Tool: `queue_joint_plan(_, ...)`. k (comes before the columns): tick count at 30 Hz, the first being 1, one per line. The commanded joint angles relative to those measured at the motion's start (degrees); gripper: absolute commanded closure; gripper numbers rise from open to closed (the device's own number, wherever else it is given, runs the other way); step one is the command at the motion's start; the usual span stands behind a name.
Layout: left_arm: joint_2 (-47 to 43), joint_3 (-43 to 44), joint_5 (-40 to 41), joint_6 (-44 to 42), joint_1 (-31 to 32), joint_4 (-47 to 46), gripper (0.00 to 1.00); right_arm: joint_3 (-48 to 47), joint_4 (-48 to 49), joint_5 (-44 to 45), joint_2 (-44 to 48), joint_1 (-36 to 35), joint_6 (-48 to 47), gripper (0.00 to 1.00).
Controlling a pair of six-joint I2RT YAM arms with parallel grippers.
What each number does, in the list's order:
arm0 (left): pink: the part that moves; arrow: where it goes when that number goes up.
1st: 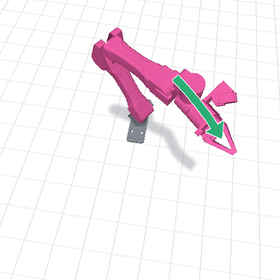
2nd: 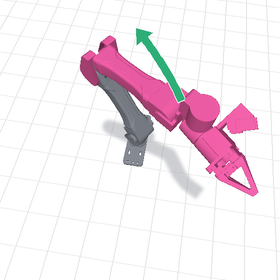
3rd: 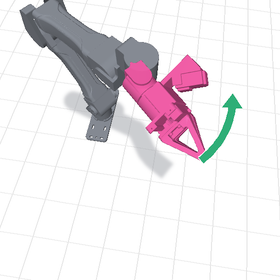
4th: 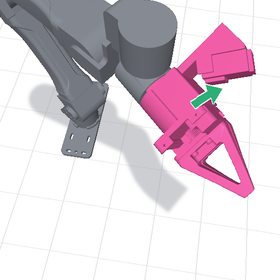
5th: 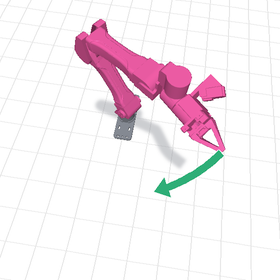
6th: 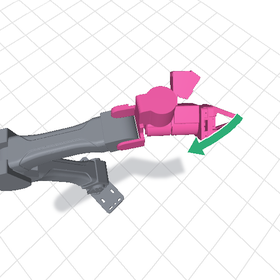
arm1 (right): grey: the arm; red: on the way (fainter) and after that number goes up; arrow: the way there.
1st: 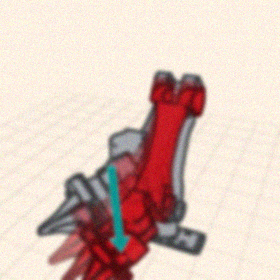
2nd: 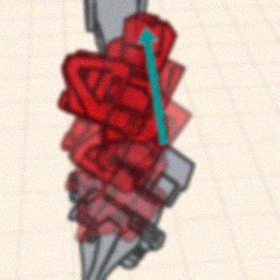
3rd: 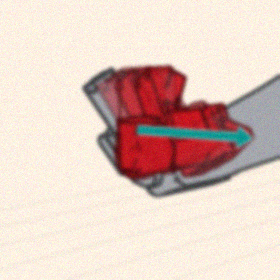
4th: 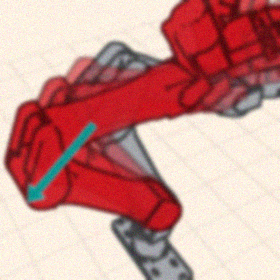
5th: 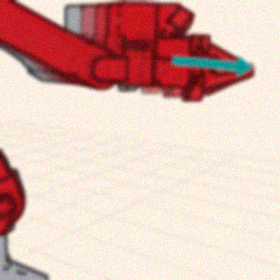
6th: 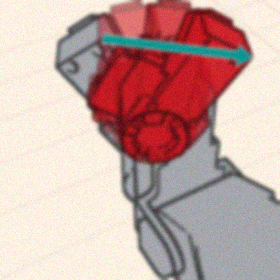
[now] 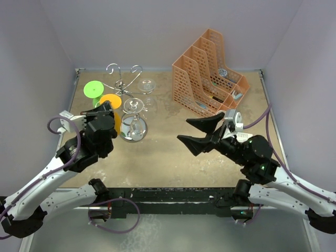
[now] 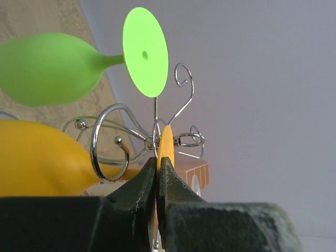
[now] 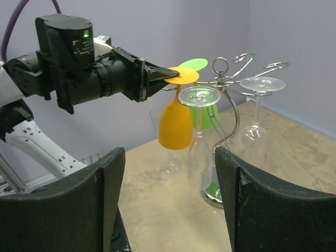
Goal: Place the wine glass upside down on the wine glass rack
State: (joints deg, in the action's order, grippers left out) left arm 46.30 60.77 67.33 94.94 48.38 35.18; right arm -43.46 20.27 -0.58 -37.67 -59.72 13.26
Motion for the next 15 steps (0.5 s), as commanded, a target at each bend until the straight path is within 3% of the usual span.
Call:
queue_joint_plan(1,1.9,3.36,4.47,-2.73,-0.17,-3.59,1.0,0.02,3.55,-1.25,1.23,-0.04,1.58,0.29)
queue_joint_plan(7,7.51,5.73,5.66,2.91,-1.02,-2.37,1.0,-0.25,3.69,-1.44,1.61,-0.04,1.66,0.29)
queue_joint_plan(15,10.21,9.45,8.97,4.4,-3.18,-0.19,1.0,-1.16,1.93,-1.18,2.28,-0.04,1.55,0.29)
